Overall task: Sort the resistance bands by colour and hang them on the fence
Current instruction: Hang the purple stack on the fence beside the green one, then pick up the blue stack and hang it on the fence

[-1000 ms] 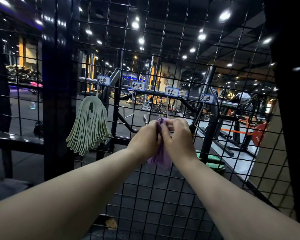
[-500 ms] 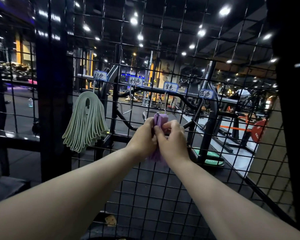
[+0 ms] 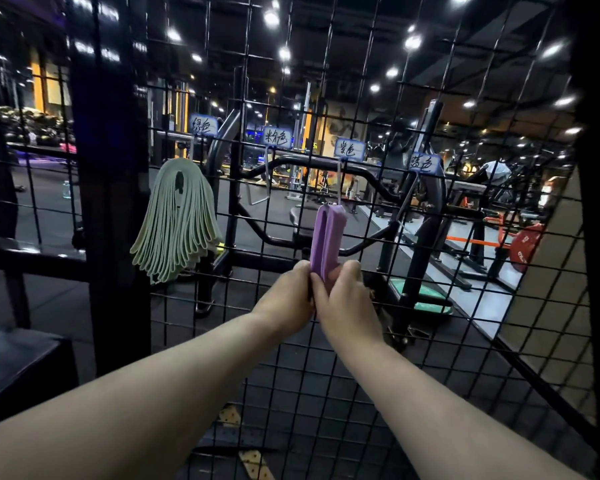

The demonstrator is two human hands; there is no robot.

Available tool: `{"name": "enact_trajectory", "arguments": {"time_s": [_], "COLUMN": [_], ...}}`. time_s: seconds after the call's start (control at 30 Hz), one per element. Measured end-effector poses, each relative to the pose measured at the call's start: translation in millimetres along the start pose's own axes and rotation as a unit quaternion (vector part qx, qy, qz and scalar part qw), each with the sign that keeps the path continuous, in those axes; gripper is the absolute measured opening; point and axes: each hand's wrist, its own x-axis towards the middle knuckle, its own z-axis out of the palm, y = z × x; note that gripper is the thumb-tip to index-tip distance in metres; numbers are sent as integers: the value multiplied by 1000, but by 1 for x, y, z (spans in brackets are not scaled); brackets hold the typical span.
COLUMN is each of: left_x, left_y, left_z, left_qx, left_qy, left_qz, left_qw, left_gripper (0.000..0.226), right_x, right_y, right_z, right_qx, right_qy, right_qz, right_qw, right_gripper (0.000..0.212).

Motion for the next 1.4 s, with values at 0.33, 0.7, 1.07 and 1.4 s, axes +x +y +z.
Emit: {"name": "enact_trajectory", "arguments": {"time_s": [0.33, 0.7, 1.07, 1.4], "left_x": [-22, -206, -409, -477], "left_y": [-24, -100, -124, -143], "left_z": [6, 22, 13, 40], "left_qx": [91, 116, 127, 102], "left_qy": [-21, -116, -252, -272], "left_qz": [-39, -177, -347, -411], "left_qw": [995, 970, 895, 864], "left_gripper": [10, 21, 19, 26], "right_x": [-23, -189, -367, -457], "right_y": [13, 53, 28, 42], "right_z": [-1, 52, 70, 106], "right_qx": [-46, -126, -140, -173], "right_qy": [-57, -378, -573, -583], "right_qz": [38, 139, 144, 130], "right_qw": [997, 907, 795, 783], "right_gripper": [39, 37, 21, 27]}}
